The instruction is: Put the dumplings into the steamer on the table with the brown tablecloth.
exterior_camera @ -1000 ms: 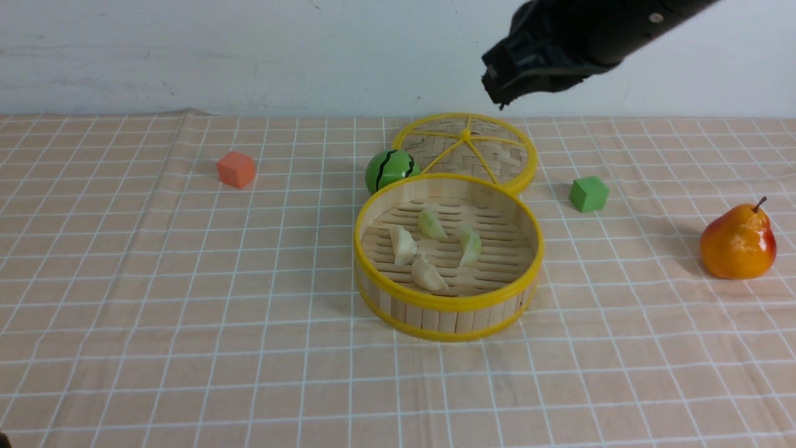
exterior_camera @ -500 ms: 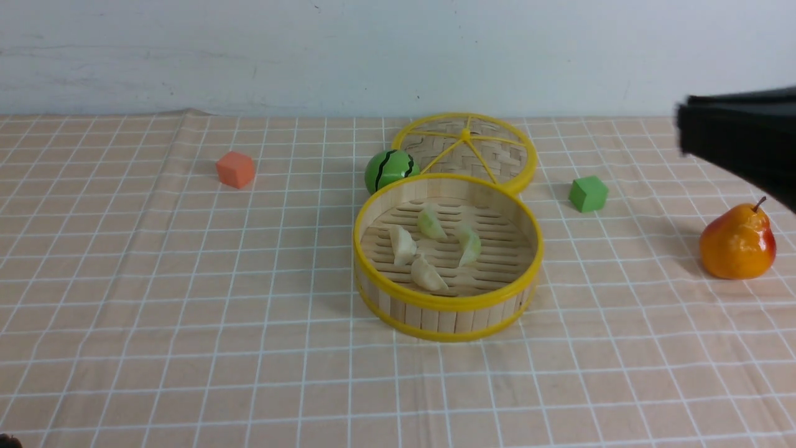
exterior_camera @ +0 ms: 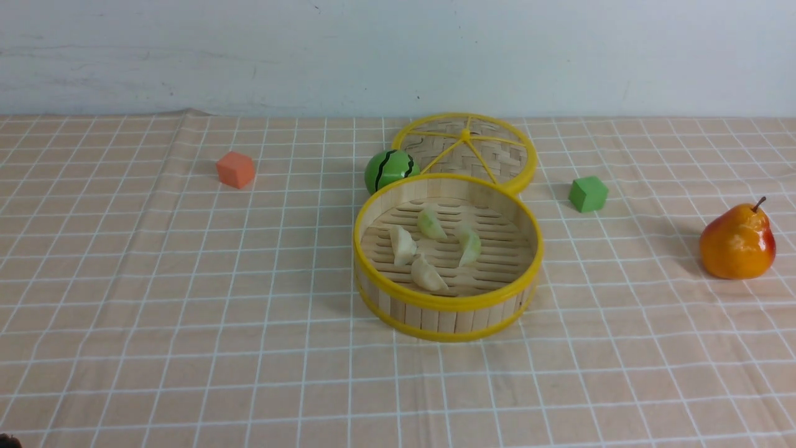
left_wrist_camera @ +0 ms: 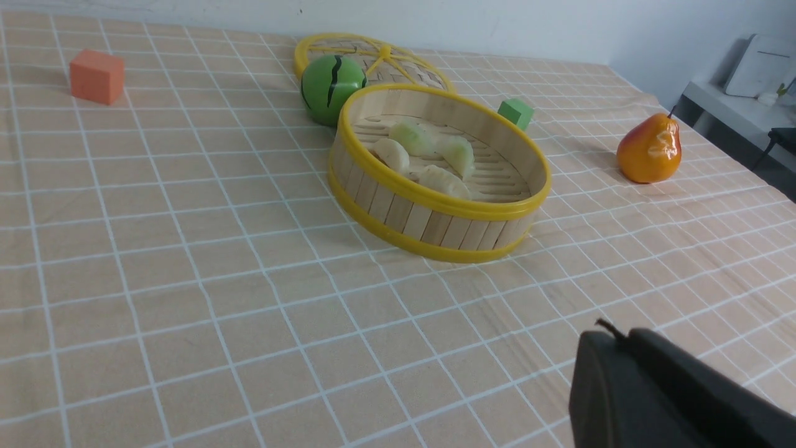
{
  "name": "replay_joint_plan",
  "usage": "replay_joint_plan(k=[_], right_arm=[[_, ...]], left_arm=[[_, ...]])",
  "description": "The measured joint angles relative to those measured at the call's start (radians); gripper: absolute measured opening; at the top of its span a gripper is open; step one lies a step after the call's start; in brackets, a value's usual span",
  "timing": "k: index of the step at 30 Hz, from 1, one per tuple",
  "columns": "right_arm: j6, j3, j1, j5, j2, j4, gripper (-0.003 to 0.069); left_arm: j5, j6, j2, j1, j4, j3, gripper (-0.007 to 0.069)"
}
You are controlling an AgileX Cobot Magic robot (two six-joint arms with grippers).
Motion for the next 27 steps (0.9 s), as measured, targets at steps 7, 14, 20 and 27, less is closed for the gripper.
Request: replay_joint_plan(k=[7, 14, 20, 27], right_arm=[[0.000, 0.007, 0.000, 0.057, 0.000, 0.033, 0.0000], [0.000, 0.130, 0.000, -0.041, 0.000, 0.032, -0.0004], [0.019, 0.427, -0.063, -0.317, -0.101, 0.139, -0.0021], [0.342, 0.698, -0.322, -0.315, -0.329, -0.224, -0.0021]], left_arm=[[0.000, 0.000, 0.000, 0.000, 0.000, 0.000, 0.0022], [0.020, 0.000, 0.000, 0.000, 0.001, 0.000, 0.0032], [0.031, 0.000, 0.000, 0.000, 0.002, 0.000, 0.0036], [0.038, 0.000, 0.000, 0.000, 0.002, 0.000, 0.0036]])
